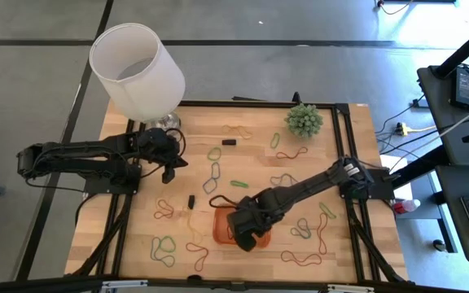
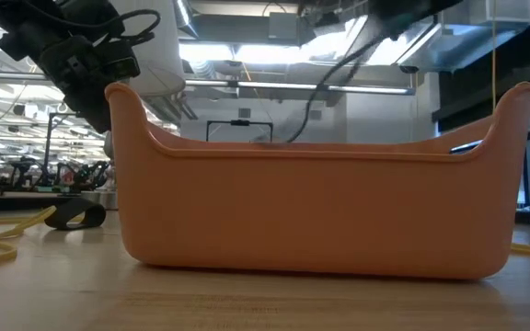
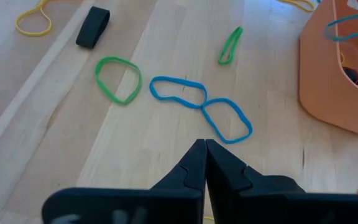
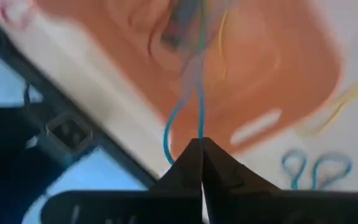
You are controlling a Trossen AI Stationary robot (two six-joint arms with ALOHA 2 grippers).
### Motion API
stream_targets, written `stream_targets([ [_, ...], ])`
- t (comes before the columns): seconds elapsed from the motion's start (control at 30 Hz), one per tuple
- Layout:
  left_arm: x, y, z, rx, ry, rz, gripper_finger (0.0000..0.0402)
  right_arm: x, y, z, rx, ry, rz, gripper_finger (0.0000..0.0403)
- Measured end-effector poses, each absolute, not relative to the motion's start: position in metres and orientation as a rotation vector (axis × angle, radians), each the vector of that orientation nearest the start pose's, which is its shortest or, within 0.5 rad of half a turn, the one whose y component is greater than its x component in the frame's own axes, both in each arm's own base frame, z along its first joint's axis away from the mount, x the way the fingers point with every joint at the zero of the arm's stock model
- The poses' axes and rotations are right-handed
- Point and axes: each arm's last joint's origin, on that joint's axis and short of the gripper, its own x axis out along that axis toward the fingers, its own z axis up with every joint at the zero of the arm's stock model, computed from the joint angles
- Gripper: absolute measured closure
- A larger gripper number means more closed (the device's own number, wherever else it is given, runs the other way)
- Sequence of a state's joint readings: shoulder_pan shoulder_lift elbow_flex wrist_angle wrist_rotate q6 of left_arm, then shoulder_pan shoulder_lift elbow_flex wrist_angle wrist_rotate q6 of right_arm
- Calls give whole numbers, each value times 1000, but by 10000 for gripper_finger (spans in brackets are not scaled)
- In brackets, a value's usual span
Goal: Pick and place rubber bands into bin
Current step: Put the blue rubber band into the orange bin
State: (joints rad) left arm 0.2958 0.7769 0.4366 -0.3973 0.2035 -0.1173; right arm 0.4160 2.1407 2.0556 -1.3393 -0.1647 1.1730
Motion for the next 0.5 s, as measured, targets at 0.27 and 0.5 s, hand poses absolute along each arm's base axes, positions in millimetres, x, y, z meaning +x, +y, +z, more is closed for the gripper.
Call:
stream_targets([
  [0.27,149,39,199,-294,710,130,400,384,181,269,706,1480,-430,403],
  [0.5,149,39,199,-294,710,130,397,391,169,265,566,1322,-551,403],
])
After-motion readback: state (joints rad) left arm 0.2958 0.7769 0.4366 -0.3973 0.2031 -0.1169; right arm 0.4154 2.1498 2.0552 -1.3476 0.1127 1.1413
